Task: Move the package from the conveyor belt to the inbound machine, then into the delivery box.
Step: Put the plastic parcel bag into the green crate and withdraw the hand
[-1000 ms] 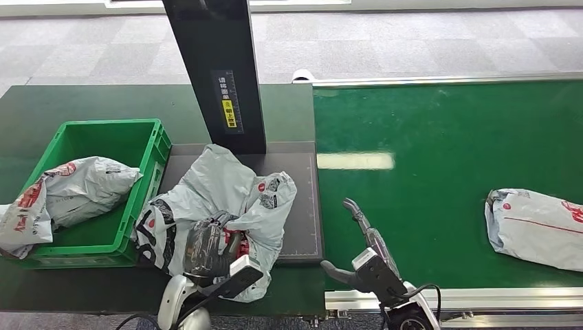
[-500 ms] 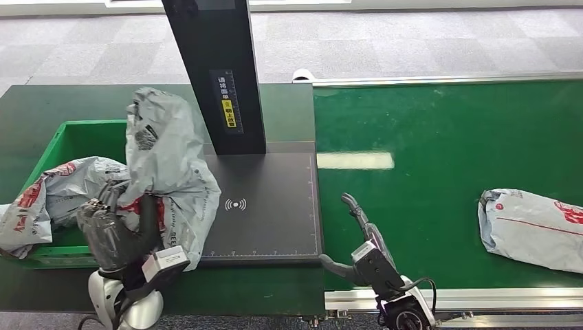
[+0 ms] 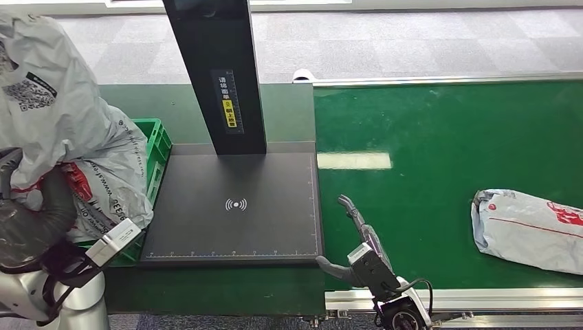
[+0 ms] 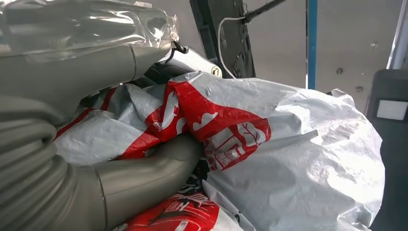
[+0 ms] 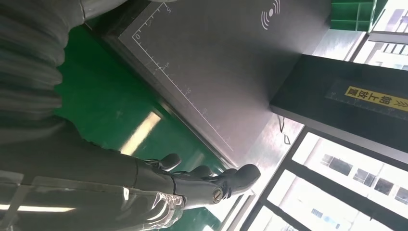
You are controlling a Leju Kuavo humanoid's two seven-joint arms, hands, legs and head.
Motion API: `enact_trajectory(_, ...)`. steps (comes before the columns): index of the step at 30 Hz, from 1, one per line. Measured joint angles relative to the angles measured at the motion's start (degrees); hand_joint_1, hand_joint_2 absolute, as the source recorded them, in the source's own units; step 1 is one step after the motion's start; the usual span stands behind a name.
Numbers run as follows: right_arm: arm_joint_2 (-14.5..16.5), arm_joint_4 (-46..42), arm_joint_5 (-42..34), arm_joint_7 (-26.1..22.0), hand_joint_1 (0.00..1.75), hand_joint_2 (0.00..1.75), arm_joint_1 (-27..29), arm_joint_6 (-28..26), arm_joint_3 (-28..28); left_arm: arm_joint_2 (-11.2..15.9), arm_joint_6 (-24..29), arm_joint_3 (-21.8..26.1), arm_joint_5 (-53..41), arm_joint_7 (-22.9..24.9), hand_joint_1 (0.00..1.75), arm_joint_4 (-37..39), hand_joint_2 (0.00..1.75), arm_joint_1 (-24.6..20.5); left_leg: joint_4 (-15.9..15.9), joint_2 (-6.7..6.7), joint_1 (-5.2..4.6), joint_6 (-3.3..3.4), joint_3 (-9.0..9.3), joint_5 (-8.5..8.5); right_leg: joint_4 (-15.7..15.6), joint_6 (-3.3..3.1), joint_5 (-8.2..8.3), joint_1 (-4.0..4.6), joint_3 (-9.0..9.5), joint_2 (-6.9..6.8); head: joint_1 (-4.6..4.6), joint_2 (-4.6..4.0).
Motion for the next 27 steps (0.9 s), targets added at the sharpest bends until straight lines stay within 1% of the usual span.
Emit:
enact_trajectory(2, 0.0, 0.02, 0.01, 0.01, 0.0, 1.75, 0.01, -0.03, 0.01, 0.03, 0.0, 0.31, -0.52, 0.0, 1.75, -0.18, 1.75, -0.18, 0.0, 0.0, 0.0, 0.0, 0.0, 0.0, 0.0, 0.0, 0.0, 0.0, -0.01, 0.0, 0.0, 0.0)
enact_trajectory(4, 0.0, 0.04, 0.1, 0.02, 0.0, 1.75, 0.06, -0.11, 0.01, 0.07, 0.0, 0.7, -3.51, 0.14, 1.75, -0.21, 1.75, -0.72, 0.0, 0.0, 0.0, 0.0, 0.0, 0.0, 0.0, 0.0, 0.0, 0.0, -0.02, 0.0, 0.01, 0.0)
enact_trajectory(6, 0.0, 0.04, 0.33, 0.04, 0.0, 1.75, 0.23, -0.25, -0.01, 0.57, -0.01, 1.12, -9.03, 1.9, 1.75, -0.18, 1.75, -1.9, 0.0, 0.0, 0.0, 0.0, 0.0, 0.0, 0.0, 0.0, 0.0, 0.0, -0.01, 0.0, 0.02, 0.0)
enact_trajectory(7, 0.0, 0.04, 0.47, 0.05, 0.0, 1.75, 0.39, -0.3, -0.01, 1.23, -0.02, 1.25, -11.48, 3.73, 1.75, -0.1, 1.75, -2.68, 0.0, 0.01, 0.0, 0.0, 0.0, 0.0, 0.0, 0.0, 0.0, 0.0, -0.01, 0.0, 0.02, 0.0)
enact_trajectory(9, -0.01, 0.04, 0.77, 0.04, 0.0, 1.75, 0.82, -0.4, -0.01, 3.4, -0.02, 1.44, -14.35, 7.47, 1.75, 0.41, 1.75, -4.31, -0.01, 0.03, 0.0, -0.02, 0.02, 0.02, 0.0, -0.01, 0.01, 0.01, 0.0, 0.01, 0.01, 0.0)
enact_trajectory(11, -0.02, 0.04, 1.02, 0.03, 0.0, 1.75, 1.21, -0.52, -0.01, 6.04, -0.02, 2.02, -15.11, 9.56, 1.75, 1.87, 1.75, -5.67, -0.01, 0.02, 0.01, -0.04, 0.05, 0.03, 0.0, -0.02, 0.01, 0.01, 0.0, 0.01, 0.01, 0.0)
enact_trajectory(12, -0.03, 0.03, 1.15, 0.03, 0.0, 1.75, 1.34, -0.59, -0.01, 7.99, -0.01, 2.13, -15.31, 11.26, 1.75, 3.67, 1.75, -6.46, -0.01, 0.01, 0.01, -0.06, 0.09, 0.05, 0.0, -0.02, 0.01, 0.02, -0.05, 0.01, 0.01, 0.0)
enact_trajectory(13, -0.04, -0.02, 1.3, 0.05, 0.0, 1.75, 1.47, -0.7, -0.02, 11.05, -0.12, 1.63, -15.44, 14.77, 1.75, 6.64, 1.75, -7.88, 0.01, 0.0, 0.05, -0.1, 0.11, 0.08, 0.01, -0.05, 0.01, 0.07, -0.17, 0.0, 0.01, 0.0)
enact_trajectory(14, -0.08, -0.1, 1.5, 0.14, 0.0, 1.75, 1.58, -0.8, -0.04, 14.88, -0.57, 0.19, -15.56, 20.82, 1.75, 10.75, 1.75, -10.17, 0.02, 0.0, 0.12, -0.17, 0.1, 0.14, 0.01, -0.11, 0.04, 0.15, -0.37, -0.01, 0.02, 0.0)
enact_trajectory(15, -0.13, -0.24, 1.74, 0.26, 0.0, 1.75, 1.68, -0.87, -0.08, 18.82, -1.44, -2.26, -15.66, 29.4, 1.75, 15.48, 1.75, -13.15, 0.04, 0.0, 0.17, -0.23, 0.08, 0.2, 0.01, -0.17, 0.09, 0.21, -0.56, -0.02, -0.02, 0.0)
enact_trajectory(16, -0.17, -0.45, 1.98, 0.39, 0.0, 1.75, 1.77, -0.91, -0.13, 22.12, -3.23, -5.92, -15.74, 40.32, 1.75, 20.49, 1.75, -16.39, 0.03, 0.01, 0.2, -0.27, 0.04, 0.24, 0.01, -0.24, 0.13, 0.24, -0.64, -0.03, -0.05, 0.0)
enact_trajectory(17, -0.21, -0.68, 2.28, 0.5, 0.0, 1.75, 1.82, -0.79, -0.17, 24.4, -5.96, -10.48, -15.79, 51.77, 1.75, 25.22, 1.75, -19.23, 0.01, 0.01, 0.19, -0.28, 0.03, 0.26, 0.02, -0.28, 0.16, 0.23, -0.49, -0.05, -0.05, 0.0)
enact_trajectory(18, -0.22, -0.92, 2.59, 0.54, 0.0, 1.75, 1.85, -0.57, -0.2, 25.85, -9.44, -15.64, -15.77, 62.28, 1.75, 29.53, 1.75, -21.35, -0.01, 0.01, 0.16, -0.27, 0.05, 0.27, 0.03, -0.28, 0.18, 0.19, -0.25, -0.05, -0.04, 0.0)
enact_trajectory(19, -0.21, -1.17, 2.91, 0.56, 0.0, 1.75, 1.89, -0.24, -0.23, 26.94, -13.57, -20.79, -15.75, 69.86, 1.75, 33.84, 1.75, -22.72, -0.03, 0.04, 0.14, -0.26, 0.07, 0.28, 0.05, -0.27, 0.23, 0.16, -0.04, -0.02, -0.02, 0.0)
enact_trajectory(20, -0.2, -1.39, 3.24, 0.58, 0.0, 1.75, 1.95, 0.19, -0.32, 28.0, -17.5, -25.37, -15.72, 73.72, 1.75, 37.93, 1.75, -23.63, -0.03, 0.13, 0.14, -0.26, 0.07, 0.3, 0.06, -0.24, 0.3, 0.16, 0.06, 0.07, 0.03, 0.0)
enact_trajectory(21, -0.19, -1.57, 3.56, 0.6, 0.0, 1.75, 2.05, 0.61, -0.46, 28.89, -20.8, -28.91, -15.67, 74.49, 1.75, 41.99, 1.75, -24.37, -0.01, 0.27, 0.14, -0.25, 0.04, 0.31, 0.06, -0.22, 0.38, 0.16, -0.03, 0.21, 0.03, 0.0)
enact_trajectory(22, -0.16, -1.74, 3.86, 0.63, 0.0, 1.75, 2.22, 0.96, -0.66, 29.61, -23.31, -30.94, -15.66, 72.3, 1.75, 45.9, 1.75, -25.04, 0.0, 0.43, 0.14, -0.25, 0.0, 0.33, 0.06, -0.22, 0.45, 0.16, -0.15, 0.37, 0.02, 0.0)
enact_trajectory(23, -0.14, -1.89, 4.16, 0.67, 0.0, 1.75, 2.45, 1.24, -0.88, 30.2, -25.15, -31.85, -15.65, 68.79, 1.75, 49.49, 1.75, -25.9, 0.01, 0.55, 0.14, -0.25, -0.03, 0.33, 0.06, -0.21, 0.48, 0.15, -0.25, 0.5, 0.02, 0.0)
enact_trajectory(25, -0.04, -2.31, 4.78, 0.8, 0.0, 1.75, 3.05, 1.6, -1.27, 30.98, -28.32, -31.41, -15.65, 60.38, 1.75, 55.93, 1.75, -28.01, 0.02, 0.6, 0.14, -0.25, -0.07, 0.33, 0.06, -0.22, 0.49, 0.16, -0.35, 0.57, -0.01, 0.0)
enact_trajectory(26, 0.01, -2.6, 5.07, 0.89, 0.0, 1.75, 3.36, 1.71, -1.42, 31.3, -30.11, -31.02, -15.65, 57.14, 1.75, 58.98, 1.75, -29.17, 0.02, 0.57, 0.15, -0.25, -0.08, 0.33, 0.06, -0.23, 0.48, 0.16, -0.37, 0.56, -0.01, 0.0)
enact_trajectory(27, 0.06, -2.89, 5.33, 0.98, 0.0, 1.75, 3.64, 1.8, -1.55, 31.63, -32.05, -30.82, -15.65, 54.87, 1.75, 61.88, 1.75, -30.33, 0.01, 0.55, 0.15, -0.25, -0.1, 0.33, 0.06, -0.23, 0.48, 0.17, -0.38, 0.55, -0.01, 0.0)
